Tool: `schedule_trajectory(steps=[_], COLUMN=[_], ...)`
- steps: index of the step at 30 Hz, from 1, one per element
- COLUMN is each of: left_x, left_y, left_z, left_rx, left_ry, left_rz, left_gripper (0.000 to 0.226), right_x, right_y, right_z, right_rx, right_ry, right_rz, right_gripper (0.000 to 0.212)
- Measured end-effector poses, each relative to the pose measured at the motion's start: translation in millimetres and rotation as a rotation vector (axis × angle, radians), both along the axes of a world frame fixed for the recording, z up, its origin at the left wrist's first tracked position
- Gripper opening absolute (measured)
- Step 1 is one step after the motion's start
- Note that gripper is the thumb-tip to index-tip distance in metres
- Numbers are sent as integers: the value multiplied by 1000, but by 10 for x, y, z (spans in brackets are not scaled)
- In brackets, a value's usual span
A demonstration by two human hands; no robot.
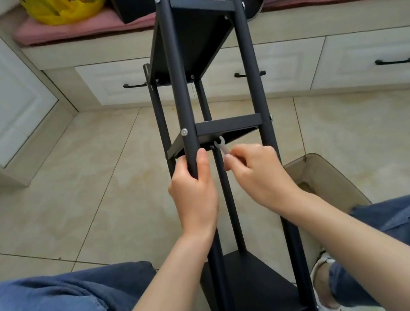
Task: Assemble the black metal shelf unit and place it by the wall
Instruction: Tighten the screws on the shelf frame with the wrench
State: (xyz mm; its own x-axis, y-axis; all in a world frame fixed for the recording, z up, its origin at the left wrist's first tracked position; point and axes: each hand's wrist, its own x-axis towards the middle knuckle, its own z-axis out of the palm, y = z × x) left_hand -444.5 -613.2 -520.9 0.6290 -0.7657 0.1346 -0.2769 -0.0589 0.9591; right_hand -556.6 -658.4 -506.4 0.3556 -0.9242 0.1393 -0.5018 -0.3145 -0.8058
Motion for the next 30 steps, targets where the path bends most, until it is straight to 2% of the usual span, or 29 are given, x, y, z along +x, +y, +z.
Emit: schedule_trajectory(steps=[6, 10, 15, 19, 30], left_x=[47, 48, 75, 108, 134], left_y=[51, 76, 74, 83, 73], left_z=[-22, -33, -87, -150, -191], left_rx=[-3, 7, 28, 39, 70], left_ry=[-45, -41, -31, 19, 68], left_rz=[-5, -7, 10, 26, 59], left_gripper=[37, 37, 44, 58, 46], right_x=[119, 210, 254, 260, 323], right_y=[-62, -73, -56, -62, -91], right_z=[123, 168, 136, 116, 34], right_rx=[183, 253, 263, 263, 208], right_ry=[27, -20, -63, -66, -31], right_rz=[50, 41, -3, -15, 11], right_gripper=[26, 26, 23, 23, 25])
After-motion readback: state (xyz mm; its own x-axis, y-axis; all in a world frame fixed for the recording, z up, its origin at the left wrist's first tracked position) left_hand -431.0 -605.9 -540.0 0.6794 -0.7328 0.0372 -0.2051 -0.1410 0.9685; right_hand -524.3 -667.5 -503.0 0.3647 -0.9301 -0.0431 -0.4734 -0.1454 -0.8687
